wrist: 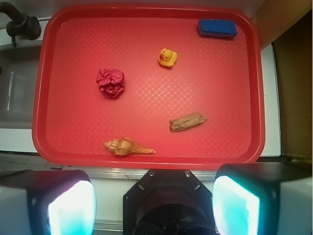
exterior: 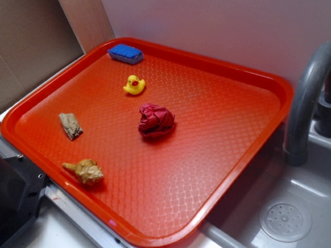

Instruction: Grab the wood chip.

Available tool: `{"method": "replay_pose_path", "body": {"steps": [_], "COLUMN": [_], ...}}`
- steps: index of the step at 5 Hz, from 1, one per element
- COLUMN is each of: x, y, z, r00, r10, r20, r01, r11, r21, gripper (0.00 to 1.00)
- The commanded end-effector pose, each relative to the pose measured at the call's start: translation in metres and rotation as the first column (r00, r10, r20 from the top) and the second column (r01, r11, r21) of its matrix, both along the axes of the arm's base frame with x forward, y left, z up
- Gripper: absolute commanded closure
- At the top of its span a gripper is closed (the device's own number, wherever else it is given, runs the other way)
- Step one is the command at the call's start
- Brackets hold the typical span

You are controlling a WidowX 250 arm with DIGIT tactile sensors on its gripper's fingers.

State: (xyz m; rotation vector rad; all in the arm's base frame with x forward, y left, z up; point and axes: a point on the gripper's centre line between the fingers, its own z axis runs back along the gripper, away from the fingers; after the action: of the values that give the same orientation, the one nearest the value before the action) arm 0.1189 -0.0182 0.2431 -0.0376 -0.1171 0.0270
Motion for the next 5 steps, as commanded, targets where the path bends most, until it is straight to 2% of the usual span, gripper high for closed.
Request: {"method": "replay_pose_path", "body": {"steps": [1,2,3,4,5], "x": [0.0,0.012,0.017,0.023,0.037], "y": [0.0,0.021,0.034,0.051,0.047], "z": [0.0,-0.034,-0.062,-0.097,-0.137], "r00": [1.0,0.979,0.942,0.916,0.92], "r10": [0.0,0.206,0.335,0.4,0.39], "r20": [0.0,0.001,0.032,-0.006,-0.029], "r01": [0.0,-0.206,-0.336,-0.4,-0.391], "r11": [1.0,0.979,0.941,0.915,0.918], "r21": [0.0,-0.005,0.037,0.052,-0.059], "gripper": [0.0,0.0,0.0,0.0,0.0]}}
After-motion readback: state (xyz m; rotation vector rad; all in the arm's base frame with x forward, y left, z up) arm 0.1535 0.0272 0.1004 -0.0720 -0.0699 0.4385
